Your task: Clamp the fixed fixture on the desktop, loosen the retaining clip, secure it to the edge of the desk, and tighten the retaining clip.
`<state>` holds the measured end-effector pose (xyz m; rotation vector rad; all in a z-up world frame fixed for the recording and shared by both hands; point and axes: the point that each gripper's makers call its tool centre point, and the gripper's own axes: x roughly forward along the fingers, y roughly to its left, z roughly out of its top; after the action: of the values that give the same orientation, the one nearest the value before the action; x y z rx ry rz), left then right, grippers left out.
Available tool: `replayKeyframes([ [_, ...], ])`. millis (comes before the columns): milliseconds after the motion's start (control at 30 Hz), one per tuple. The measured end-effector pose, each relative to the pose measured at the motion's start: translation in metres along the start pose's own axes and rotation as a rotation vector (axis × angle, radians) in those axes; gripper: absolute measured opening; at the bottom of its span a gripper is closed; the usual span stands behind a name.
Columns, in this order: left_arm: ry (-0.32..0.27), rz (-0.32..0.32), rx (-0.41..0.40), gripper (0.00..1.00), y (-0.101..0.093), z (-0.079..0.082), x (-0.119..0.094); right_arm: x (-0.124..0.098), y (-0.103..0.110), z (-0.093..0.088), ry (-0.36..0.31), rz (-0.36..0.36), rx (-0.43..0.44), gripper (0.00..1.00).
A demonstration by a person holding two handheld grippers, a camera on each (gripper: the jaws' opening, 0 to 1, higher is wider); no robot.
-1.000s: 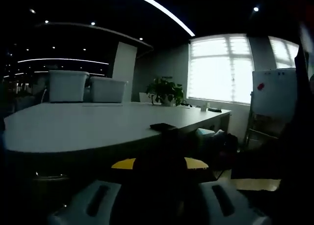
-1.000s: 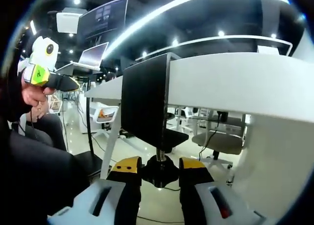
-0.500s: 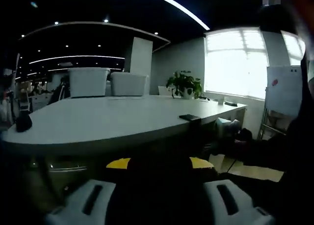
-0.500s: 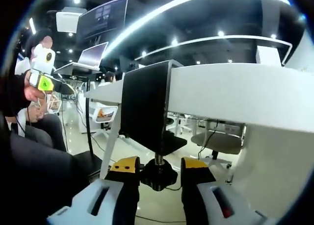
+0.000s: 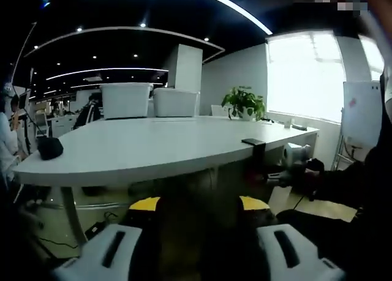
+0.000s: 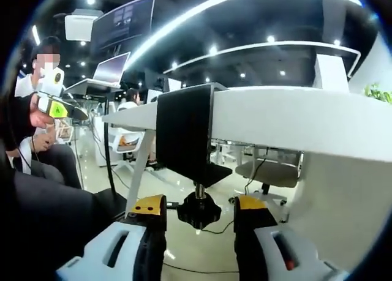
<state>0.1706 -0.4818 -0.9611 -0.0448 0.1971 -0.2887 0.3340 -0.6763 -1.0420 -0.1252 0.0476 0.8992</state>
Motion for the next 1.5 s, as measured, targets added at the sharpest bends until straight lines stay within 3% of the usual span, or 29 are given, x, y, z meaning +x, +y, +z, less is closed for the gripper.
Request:
replayKeyframes([
  [333,0.023,0.006,-0.010,0.55,0.011,-0.006,-0.007,-0.036,-0.003,-0.004,0.082,-0.018,-0.038,0.46],
  [400,0.034,0.012,-0.016,0.55,0.014,-0.010,-0.008,-0.046,-0.011,-0.007,0.132,-0.057,-0.014,0.45],
  [633,0.037,0.022,-0.010,0.55,0.019,-0.010,-0.015,-0.071,-0.013,-0.002,0.156,-0.079,-0.043,0.46],
  [800,0.051,0.025,-0.016,0.54,0.025,-0.012,-0.019,-0.091,-0.013,0.001,0.188,-0.101,-0.038,0.42],
  [867,0.062,0.030,-0.024,0.53,0.028,-0.015,-0.020,-0.100,-0.013,-0.005,0.244,-0.109,-0.012,0.41],
  [1067,0.114,0.029,-0.001,0.48,0.032,-0.022,-0.025,-0.117,-0.011,-0.004,0.300,-0.118,0.023,0.46],
  [1167,0.141,0.035,0.005,0.47,0.035,-0.026,-0.026,-0.123,-0.010,-0.002,0.315,-0.119,0.003,0.46],
  [1367,0.128,0.040,0.002,0.50,0.038,-0.023,-0.030,-0.131,-0.002,-0.001,0.371,-0.100,-0.042,0.49],
  [1433,0.141,0.042,0.015,0.50,0.039,-0.024,-0.031,-0.134,0.001,-0.003,0.405,-0.079,-0.103,0.49],
  [1500,0.151,0.050,0.032,0.50,0.042,-0.025,-0.035,-0.133,-0.003,-0.003,0.406,-0.079,-0.104,0.51],
])
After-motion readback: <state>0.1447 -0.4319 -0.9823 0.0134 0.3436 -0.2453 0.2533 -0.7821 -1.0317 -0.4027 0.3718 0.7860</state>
